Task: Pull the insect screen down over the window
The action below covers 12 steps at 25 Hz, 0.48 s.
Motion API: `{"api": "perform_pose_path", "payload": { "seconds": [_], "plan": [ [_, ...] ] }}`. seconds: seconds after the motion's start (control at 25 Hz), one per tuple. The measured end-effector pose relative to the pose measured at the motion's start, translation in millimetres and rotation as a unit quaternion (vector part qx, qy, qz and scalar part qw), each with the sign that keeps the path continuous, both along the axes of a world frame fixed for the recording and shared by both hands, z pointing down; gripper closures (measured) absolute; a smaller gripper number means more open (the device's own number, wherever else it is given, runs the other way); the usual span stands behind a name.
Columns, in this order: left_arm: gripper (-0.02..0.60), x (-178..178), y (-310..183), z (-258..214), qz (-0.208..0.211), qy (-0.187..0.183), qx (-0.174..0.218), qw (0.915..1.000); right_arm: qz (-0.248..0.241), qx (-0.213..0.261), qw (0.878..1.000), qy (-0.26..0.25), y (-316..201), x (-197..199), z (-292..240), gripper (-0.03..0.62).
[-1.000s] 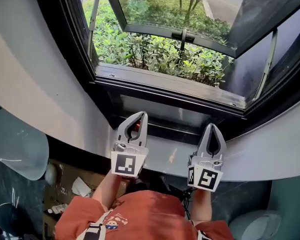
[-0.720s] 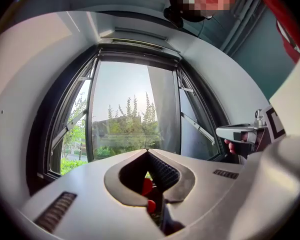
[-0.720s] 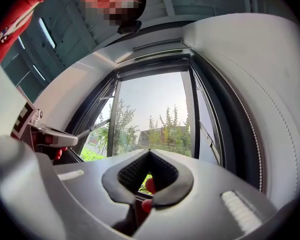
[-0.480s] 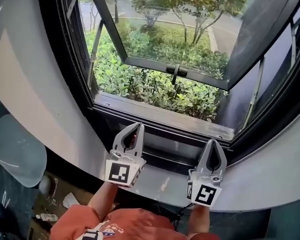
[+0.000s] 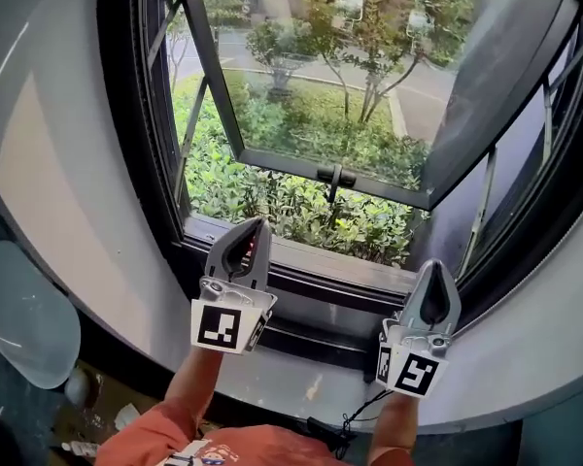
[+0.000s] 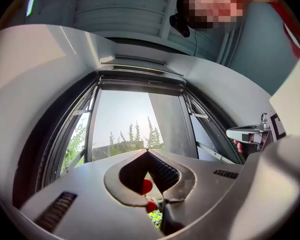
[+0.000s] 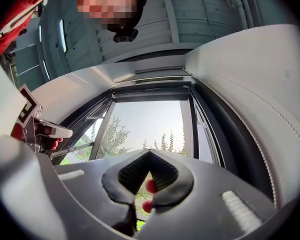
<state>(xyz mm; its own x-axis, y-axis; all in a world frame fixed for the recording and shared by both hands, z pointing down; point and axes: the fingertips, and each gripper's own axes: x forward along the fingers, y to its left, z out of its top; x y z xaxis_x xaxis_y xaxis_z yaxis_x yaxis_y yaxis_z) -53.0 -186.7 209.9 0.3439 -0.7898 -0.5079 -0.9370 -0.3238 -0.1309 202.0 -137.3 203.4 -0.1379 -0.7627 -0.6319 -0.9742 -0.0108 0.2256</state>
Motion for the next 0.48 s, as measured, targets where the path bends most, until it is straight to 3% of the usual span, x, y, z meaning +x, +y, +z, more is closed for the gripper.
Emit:
{"api": "perform_pose_path", "payload": {
  "seconds": [0.24,0.48],
  "plan": [
    [0.577,-23.4,-9.2,-52.1,-0.018,0.02,0.059,0.9979,-0.002,0.042,0.998,0.035,-6.4,-12.0,-46.5,0.585],
    [0.577,-21.3,-14.0,-89.3,-0.027,0.002,0.097,0.9949,-0.004,0.079,0.996,0.051,-14.1,-19.9,-88.8,0.585]
  ]
}}
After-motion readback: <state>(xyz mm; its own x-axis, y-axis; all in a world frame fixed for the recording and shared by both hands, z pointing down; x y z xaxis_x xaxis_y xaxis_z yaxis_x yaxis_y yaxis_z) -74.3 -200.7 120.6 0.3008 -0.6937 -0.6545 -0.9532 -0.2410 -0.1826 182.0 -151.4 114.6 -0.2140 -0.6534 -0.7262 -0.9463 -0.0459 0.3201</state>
